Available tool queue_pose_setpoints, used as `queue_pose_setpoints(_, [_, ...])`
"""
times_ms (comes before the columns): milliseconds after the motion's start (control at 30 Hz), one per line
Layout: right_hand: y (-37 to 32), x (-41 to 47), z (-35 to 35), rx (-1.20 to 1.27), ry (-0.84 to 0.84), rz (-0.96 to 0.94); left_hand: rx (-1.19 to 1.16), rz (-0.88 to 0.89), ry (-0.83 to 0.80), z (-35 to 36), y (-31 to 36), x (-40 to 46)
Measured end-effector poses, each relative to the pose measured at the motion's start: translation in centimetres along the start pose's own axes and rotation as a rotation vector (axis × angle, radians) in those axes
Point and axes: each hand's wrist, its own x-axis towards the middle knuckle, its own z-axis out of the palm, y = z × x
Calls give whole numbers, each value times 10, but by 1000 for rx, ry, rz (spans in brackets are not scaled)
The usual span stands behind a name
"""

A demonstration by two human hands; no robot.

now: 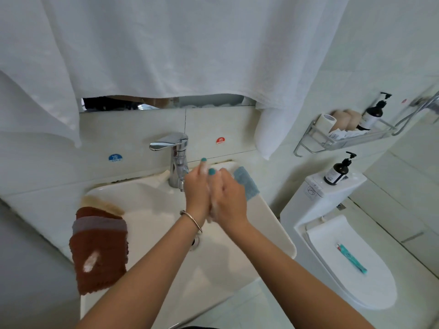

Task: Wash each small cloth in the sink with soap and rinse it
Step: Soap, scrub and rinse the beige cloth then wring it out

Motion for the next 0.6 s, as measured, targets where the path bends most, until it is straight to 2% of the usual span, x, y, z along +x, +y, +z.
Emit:
queue_pose_setpoints(67, [-2, 0, -2, 60, -9, 8, 57, 46, -9, -3, -1, 1])
queue_pose_setpoints(167, [4, 17, -9, -17, 49, 158, 45, 32, -71, 5, 1, -23])
queue_pose_setpoints(333, [-7, -4, -1, 115, 9, 82, 18, -35, 36, -3, 0, -5])
queue_pose_setpoints(467, [1, 7, -6, -6, 40, 112, -4, -92, -33, 4, -3, -30])
queue_pose_setpoints(600, [-4, -12, -2, 102, -8, 49, -16, -122, 23, -7, 2, -11])
